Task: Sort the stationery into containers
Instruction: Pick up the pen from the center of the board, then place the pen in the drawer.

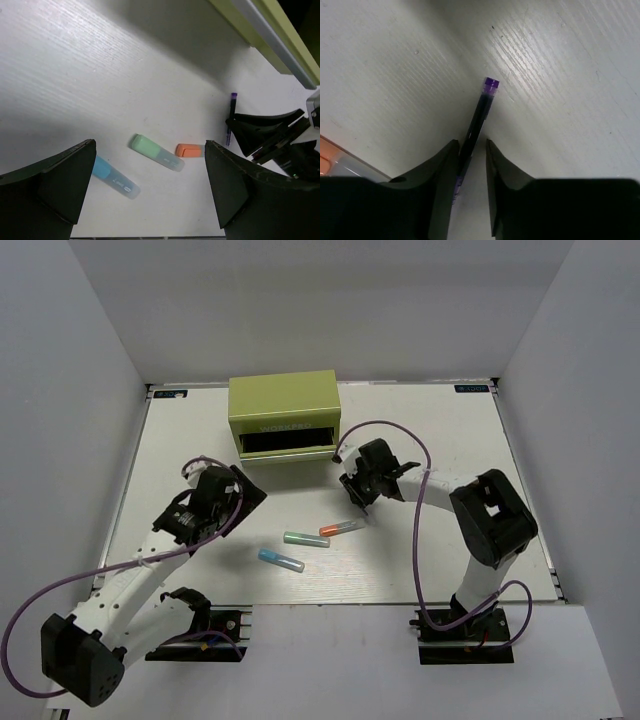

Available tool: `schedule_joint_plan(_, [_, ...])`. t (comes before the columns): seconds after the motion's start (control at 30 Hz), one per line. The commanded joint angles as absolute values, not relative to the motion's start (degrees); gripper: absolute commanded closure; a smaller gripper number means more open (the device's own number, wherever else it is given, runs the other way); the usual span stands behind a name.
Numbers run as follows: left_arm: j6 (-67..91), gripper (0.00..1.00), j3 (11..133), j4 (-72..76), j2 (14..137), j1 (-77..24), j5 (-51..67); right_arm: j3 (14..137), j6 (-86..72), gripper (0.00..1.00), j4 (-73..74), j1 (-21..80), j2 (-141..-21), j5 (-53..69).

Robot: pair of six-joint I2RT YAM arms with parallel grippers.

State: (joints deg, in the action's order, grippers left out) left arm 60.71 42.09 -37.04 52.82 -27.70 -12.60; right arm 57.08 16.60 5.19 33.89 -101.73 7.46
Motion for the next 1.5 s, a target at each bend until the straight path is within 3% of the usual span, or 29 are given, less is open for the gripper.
schedule_joint_plan(0.0, [70.5, 0.00, 43.7, -41.6, 52.8, -27.5, -13.7, 54.8, 15.2, 0.69, 5.7, 34.1, -100.3, 7.8])
schedule_joint_plan(0.07, [73.3, 0.00, 45.3, -43.3, 54.6, -27.5, -14.3, 53.7, 15.2, 0.72, 6.2, 33.9, -99.2, 10.3])
schedule_joint_plan(0.2, [77.3, 0.00, 47.9, -49.2, 58.1, -27.5, -12.4, 53.0, 17.6, 0.99, 8.8, 33.1, -95.7, 17.7])
schedule_joint_plan(0.23, [78.0, 0.00, 48.6, -50.3, 58.9, -27.5, -11.7, 52.3, 19.2, 1.00, 9.0, 33.0, -93.6, 19.6])
schedule_joint_plan(0.47, [83.8, 0.00, 49.8, -56.0, 62.7, -27.5, -4.3, 55.5, 32.2, 1.00, 16.2, 32.2, -83.2, 27.8])
schedule_joint_plan(0.6, [84.3, 0.00, 49.8, -57.1, 62.8, -27.5, -3.8, 63.6, 41.9, 1.00, 17.1, 32.3, -80.5, 31.4])
schedule_joint_plan(1.0, [86.2, 0.00, 45.2, -56.4, 63.9, -27.5, 1.2, 105.2, 51.3, 1.00, 25.4, 35.1, -107.9, 38.8])
schedule_joint_plan(1.1, [86.7, 0.00, 44.6, -56.4, 62.7, -27.5, 0.1, 111.2, 48.6, 1.00, 25.6, 35.5, -112.7, 41.0])
schedule_joint_plan(1.33, [87.3, 0.00, 43.4, -56.4, 60.2, -27.5, -0.5, 111.0, 42.8, 1.00, 20.3, 36.4, -116.3, 41.7])
schedule_joint_plan(1.43, [87.3, 0.00, 42.9, -56.4, 60.2, -27.5, -0.5, 110.0, 43.1, 0.90, 19.2, 36.2, -117.4, 39.6])
schedule_joint_plan(1.47, [87.3, 0.00, 42.9, -56.4, 60.2, -27.5, -0.5, 110.0, 43.0, 0.77, 19.4, 36.2, -117.7, 39.3])
